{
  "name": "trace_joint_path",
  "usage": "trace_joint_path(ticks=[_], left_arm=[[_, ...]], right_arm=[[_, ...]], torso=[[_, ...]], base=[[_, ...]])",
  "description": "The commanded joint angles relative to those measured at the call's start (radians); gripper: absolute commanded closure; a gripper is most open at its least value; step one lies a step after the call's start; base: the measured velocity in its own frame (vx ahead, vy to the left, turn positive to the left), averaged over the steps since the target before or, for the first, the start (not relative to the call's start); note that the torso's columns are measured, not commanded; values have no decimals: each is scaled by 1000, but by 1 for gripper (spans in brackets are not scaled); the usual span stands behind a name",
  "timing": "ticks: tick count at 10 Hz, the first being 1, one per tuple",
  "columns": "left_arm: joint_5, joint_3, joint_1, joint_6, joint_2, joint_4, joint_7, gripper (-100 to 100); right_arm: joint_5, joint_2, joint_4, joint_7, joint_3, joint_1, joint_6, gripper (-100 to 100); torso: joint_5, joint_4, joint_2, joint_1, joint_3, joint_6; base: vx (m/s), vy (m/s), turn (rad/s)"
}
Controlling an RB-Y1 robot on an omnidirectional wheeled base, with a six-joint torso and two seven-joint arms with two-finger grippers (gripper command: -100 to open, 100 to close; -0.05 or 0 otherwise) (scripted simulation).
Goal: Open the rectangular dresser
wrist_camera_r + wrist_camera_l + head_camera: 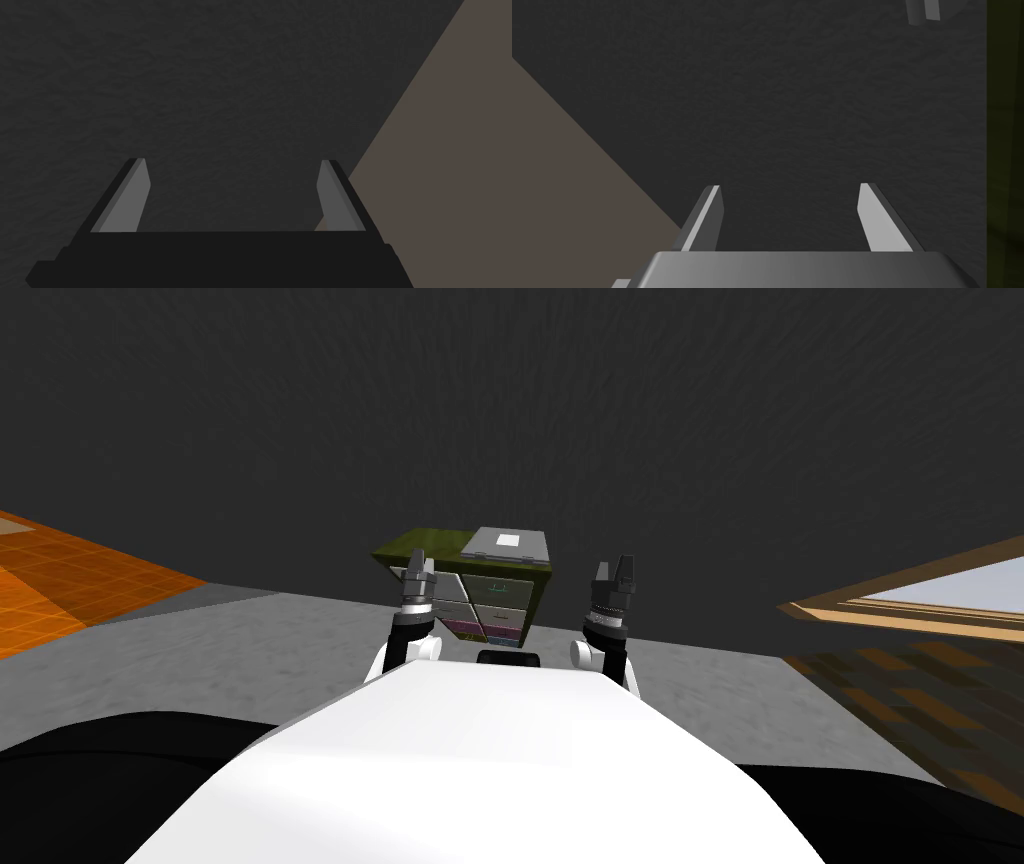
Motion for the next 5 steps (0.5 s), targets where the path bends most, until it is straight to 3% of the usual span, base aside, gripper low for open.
trace_joint_path(ticks=[1, 5], left_arm=[[0, 0, 0, 0, 0, 0, 0, 0], [0, 0, 0, 0, 0, 0, 0, 0]], right_arm=[[0, 0, 0, 0, 0, 0, 0, 0], [0, 0, 0, 0, 0, 0, 0, 0]], torso=[[0, 41, 40, 0, -82, 0], [0, 322, 322, 0, -644, 0]], base=[[0, 0, 0], [0, 0, 0]])
